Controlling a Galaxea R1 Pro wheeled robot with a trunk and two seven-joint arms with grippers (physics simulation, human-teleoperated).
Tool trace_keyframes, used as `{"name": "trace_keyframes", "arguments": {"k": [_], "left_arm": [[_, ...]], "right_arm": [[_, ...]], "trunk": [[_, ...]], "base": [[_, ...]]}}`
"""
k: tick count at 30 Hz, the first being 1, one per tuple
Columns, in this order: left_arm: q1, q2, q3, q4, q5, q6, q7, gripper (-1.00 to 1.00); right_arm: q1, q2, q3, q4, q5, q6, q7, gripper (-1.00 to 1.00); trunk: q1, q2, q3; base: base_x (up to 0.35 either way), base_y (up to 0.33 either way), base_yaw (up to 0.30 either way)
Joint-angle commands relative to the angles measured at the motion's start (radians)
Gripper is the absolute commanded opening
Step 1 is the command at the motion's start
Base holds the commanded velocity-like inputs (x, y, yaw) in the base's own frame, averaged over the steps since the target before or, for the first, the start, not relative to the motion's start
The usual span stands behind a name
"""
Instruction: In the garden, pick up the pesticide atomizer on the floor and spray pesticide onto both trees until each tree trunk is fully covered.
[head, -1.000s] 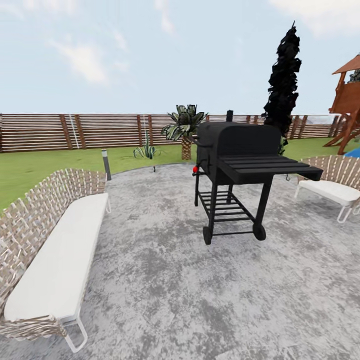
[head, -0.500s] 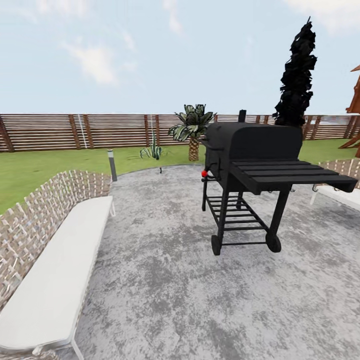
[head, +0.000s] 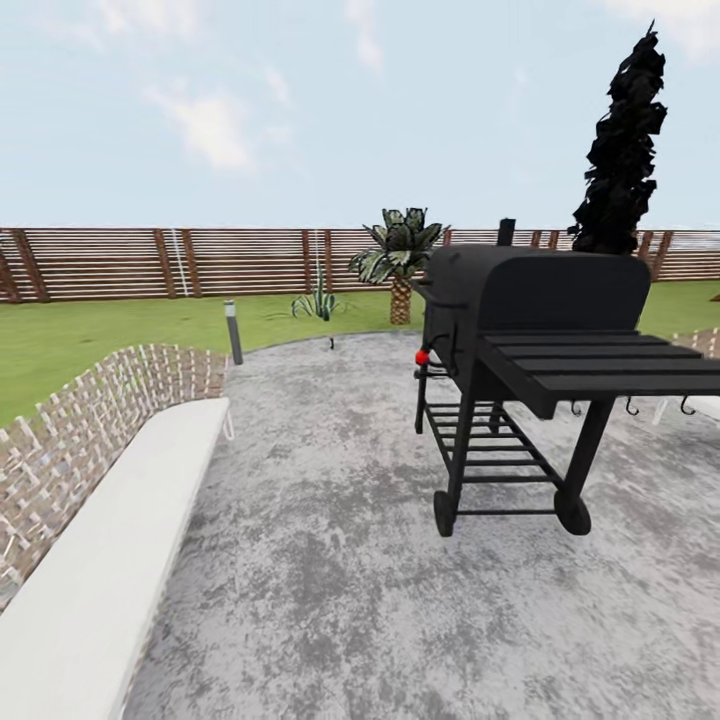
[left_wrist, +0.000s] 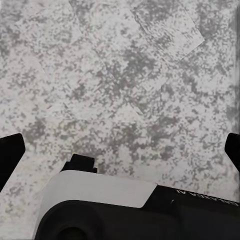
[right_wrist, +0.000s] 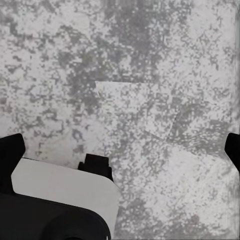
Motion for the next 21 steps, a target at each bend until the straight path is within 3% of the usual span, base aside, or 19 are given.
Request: {"name": "trace_keyframes", "arguments": {"k": [1,13,21], "left_arm": [[0.0,0.0,0.0,0.0,0.0,0.0,0.0,1.0],[0.0,0.0,0.0,0.0,0.0,0.0,0.0,1.0],[0.0,0.0,0.0,0.0,0.0,0.0,0.0,1.0]], "right_arm": [[0.0,0.0,0.0,0.0,0.0,0.0,0.0,1.0],[0.0,0.0,0.0,0.0,0.0,0.0,0.0,1.0],[0.0,0.0,0.0,0.0,0.0,0.0,0.0,1.0]], "trunk": [[0.0,0.0,0.0],[0.0,0.0,0.0],[0.0,0.0,0.0]], "base": [[0.345,-0.157,0.046],[0.345,-0.114,0.133],[0.348,0.075,0.178]]}}
